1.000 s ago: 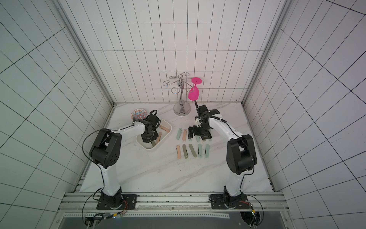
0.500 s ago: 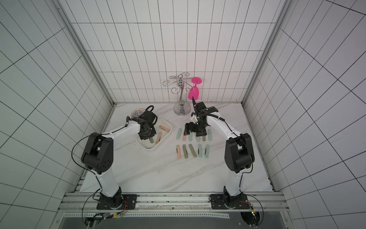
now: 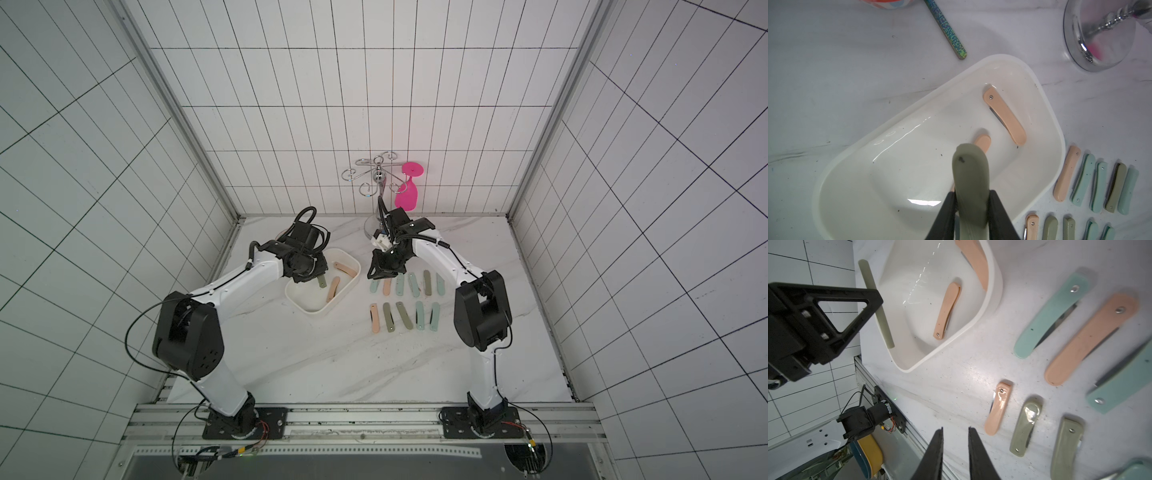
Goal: Take the fruit knife out of the storage box
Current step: Pick up the fruit knife from the storage box.
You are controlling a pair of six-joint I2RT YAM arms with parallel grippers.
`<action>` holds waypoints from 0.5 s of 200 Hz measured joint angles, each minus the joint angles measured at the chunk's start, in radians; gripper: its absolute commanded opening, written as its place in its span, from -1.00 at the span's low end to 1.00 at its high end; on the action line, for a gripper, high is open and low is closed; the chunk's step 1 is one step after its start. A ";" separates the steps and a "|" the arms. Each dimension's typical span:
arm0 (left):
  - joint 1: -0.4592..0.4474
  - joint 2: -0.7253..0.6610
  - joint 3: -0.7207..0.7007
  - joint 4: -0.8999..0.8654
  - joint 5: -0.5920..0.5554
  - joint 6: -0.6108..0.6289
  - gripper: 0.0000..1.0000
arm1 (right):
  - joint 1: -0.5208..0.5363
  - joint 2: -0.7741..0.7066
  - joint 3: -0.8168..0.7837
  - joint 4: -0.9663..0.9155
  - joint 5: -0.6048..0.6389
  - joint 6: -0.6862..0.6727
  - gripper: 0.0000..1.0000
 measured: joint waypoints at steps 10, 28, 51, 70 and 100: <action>0.000 -0.007 0.000 0.005 0.022 0.000 -0.78 | 0.010 0.014 0.013 0.014 -0.020 0.010 -0.34; 0.000 -0.019 0.000 0.015 0.060 0.000 -0.78 | 0.024 0.032 0.029 0.044 -0.058 0.027 -0.22; 0.000 -0.031 0.000 0.036 0.110 -0.008 -0.78 | 0.039 0.048 0.047 0.087 -0.103 0.058 -0.01; 0.000 -0.042 0.000 0.062 0.154 -0.019 -0.78 | 0.053 0.063 0.064 0.118 -0.130 0.075 0.02; 0.000 -0.055 0.000 0.098 0.205 -0.037 -0.78 | 0.072 0.084 0.084 0.152 -0.147 0.090 0.02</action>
